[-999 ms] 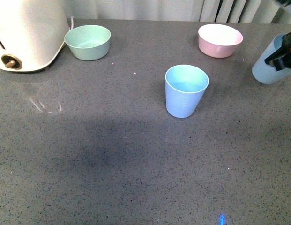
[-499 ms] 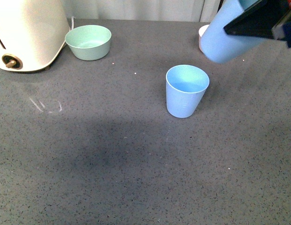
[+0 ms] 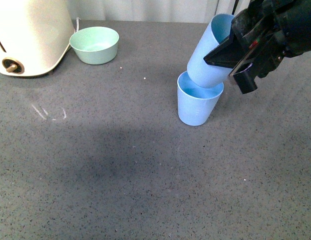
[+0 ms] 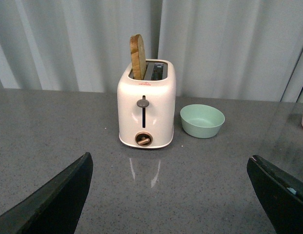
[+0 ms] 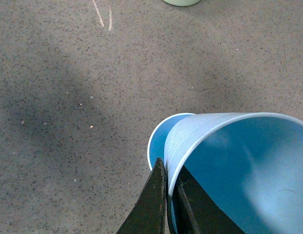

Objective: Stack blue cups with both arms

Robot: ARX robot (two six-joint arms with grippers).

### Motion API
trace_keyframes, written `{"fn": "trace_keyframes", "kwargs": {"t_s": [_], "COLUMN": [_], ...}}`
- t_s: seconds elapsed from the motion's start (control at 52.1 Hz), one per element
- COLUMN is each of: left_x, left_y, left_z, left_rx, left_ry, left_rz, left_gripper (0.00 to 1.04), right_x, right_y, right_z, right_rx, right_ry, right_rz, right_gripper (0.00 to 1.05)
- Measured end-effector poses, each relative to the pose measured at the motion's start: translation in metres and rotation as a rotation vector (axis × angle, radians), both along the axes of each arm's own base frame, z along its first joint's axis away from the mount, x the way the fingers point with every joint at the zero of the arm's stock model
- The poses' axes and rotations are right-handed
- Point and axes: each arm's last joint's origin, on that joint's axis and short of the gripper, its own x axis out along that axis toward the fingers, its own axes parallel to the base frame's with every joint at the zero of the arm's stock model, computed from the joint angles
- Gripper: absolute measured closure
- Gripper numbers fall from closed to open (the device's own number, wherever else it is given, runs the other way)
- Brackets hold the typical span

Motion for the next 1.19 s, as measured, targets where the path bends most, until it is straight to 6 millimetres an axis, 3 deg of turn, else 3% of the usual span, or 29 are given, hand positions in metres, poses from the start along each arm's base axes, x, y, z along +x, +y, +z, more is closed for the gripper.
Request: {"fn": "trace_keyframes", "kwargs": {"t_s": [0.307,0.422,0.595,0.691,0.826,0.922,1.018,1.191], "left_x": [0.0,0.0,0.0,0.0,0.0,0.0,0.0,0.0], "left_y": [0.0,0.0,0.0,0.0,0.0,0.0,0.0,0.0], "left_z": [0.0,0.0,0.0,0.0,0.0,0.0,0.0,0.0], "left_rx": [0.0,0.0,0.0,0.0,0.0,0.0,0.0,0.0], "left_ry": [0.0,0.0,0.0,0.0,0.0,0.0,0.0,0.001], "left_rz": [0.0,0.0,0.0,0.0,0.0,0.0,0.0,0.0], "left_gripper": [0.09,0.09,0.09,0.09,0.09,0.09,0.09,0.09], "right_x": [0.006,0.008,0.005,-0.002,-0.032,-0.048,-0.062,-0.086], "right_y": [0.007,0.008,-0.003,-0.024,-0.068,-0.089,-0.098,-0.108], "right_z": [-0.015,-0.014,-0.006,0.008,0.028,0.028,0.023,0.005], "right_rx": [-0.02,-0.001,0.079,0.149,0.307,0.371,0.421,0.448], "right_ry": [-0.001,-0.014,-0.055,-0.141,-0.281,-0.334,-0.507,-0.53], "right_rz": [-0.012,-0.022,-0.099,-0.21,-0.389,-0.517,-0.746,-0.815], "right_gripper": [1.01,0.85,0.51,0.34,0.08,0.11,0.26,0.51]}}
